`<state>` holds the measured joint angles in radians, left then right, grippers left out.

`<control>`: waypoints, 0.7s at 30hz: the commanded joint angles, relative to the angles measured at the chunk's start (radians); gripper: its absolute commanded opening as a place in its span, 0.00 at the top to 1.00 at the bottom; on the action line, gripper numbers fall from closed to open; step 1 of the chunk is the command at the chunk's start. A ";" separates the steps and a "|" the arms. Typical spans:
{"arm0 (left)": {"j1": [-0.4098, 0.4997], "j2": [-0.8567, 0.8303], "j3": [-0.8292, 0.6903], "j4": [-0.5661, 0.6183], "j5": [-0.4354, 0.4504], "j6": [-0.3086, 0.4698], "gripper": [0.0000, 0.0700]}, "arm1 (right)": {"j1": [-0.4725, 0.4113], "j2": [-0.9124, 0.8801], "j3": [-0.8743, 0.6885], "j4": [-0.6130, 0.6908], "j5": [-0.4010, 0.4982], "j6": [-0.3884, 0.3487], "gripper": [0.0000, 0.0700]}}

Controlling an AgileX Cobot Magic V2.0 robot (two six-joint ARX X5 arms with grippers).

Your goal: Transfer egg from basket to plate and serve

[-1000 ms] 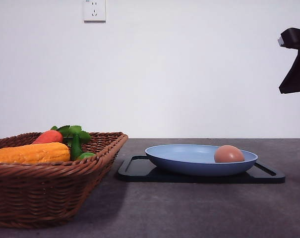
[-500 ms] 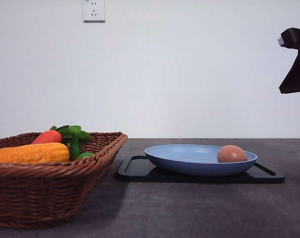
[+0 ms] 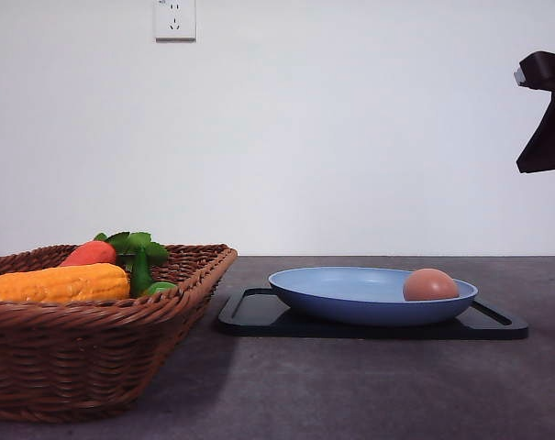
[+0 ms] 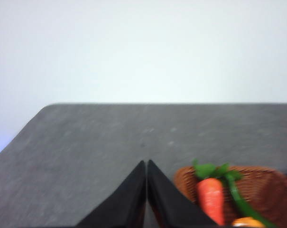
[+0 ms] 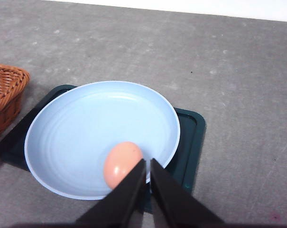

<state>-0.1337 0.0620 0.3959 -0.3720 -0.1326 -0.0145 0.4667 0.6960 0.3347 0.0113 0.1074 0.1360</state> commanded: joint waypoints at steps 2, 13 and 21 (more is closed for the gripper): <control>0.032 -0.006 -0.070 0.072 -0.001 0.014 1.00 | 0.008 0.005 0.005 0.011 0.003 0.011 1.00; 0.061 -0.008 -0.300 0.148 0.001 -0.035 1.00 | 0.008 0.005 0.005 0.011 0.003 0.011 1.00; 0.063 -0.058 -0.357 0.137 0.001 -0.037 1.00 | 0.008 0.005 0.005 0.011 0.003 0.011 1.00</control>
<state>-0.0736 0.0094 0.0523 -0.2314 -0.1308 -0.0444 0.4667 0.6960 0.3347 0.0114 0.1072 0.1360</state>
